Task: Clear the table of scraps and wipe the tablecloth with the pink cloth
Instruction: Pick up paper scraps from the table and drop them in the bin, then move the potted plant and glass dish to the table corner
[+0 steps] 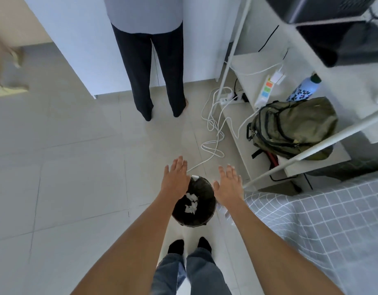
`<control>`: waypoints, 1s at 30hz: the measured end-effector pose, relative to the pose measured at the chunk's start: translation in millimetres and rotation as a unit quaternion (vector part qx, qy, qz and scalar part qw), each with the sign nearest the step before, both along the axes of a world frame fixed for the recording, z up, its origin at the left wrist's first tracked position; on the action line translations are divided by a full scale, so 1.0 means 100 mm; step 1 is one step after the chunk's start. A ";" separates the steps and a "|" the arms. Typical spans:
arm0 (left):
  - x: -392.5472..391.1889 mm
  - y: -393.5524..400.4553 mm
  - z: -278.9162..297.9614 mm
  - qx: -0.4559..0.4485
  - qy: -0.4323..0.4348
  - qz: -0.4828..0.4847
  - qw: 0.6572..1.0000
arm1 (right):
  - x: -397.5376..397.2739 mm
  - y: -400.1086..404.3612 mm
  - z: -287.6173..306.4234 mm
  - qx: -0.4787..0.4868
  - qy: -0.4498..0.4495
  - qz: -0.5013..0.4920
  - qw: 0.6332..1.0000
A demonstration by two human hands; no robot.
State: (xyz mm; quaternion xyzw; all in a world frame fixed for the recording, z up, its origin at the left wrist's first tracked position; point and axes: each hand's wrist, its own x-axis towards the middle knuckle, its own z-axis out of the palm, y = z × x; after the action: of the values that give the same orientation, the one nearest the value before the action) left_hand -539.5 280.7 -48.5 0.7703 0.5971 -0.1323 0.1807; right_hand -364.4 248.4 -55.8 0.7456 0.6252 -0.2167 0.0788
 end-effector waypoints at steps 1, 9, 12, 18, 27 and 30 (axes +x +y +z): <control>0.02 0.03 0.11 0.010 -0.002 -0.009 1.000 | 0.01 0.00 0.11 0.007 -0.003 -0.006 1.000; 0.29 0.15 0.84 0.065 -0.013 -0.107 0.992 | 0.20 -0.17 0.84 0.063 -0.022 -0.084 0.994; 0.51 0.14 1.02 0.077 -0.029 -0.140 0.987 | 0.38 -0.37 1.03 0.074 -0.028 -0.125 0.989; 1.12 -0.07 1.30 0.093 -0.052 -0.204 0.973 | 0.90 -0.94 1.26 0.095 -0.036 -0.203 0.974; 2.13 -0.97 1.43 0.139 -0.047 -0.316 0.937 | 1.67 -2.19 1.33 0.097 -0.028 -0.297 0.950; 2.50 -1.47 1.45 0.138 -0.047 -0.363 0.920 | 1.92 -2.79 1.32 0.087 -0.027 -0.340 0.936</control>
State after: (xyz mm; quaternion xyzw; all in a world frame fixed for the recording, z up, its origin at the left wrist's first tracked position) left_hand -289.0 134.1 96.0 0.9569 0.2793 -0.0683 0.0401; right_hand -172.7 -30.7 76.2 0.9230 0.3488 -0.1550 -0.0483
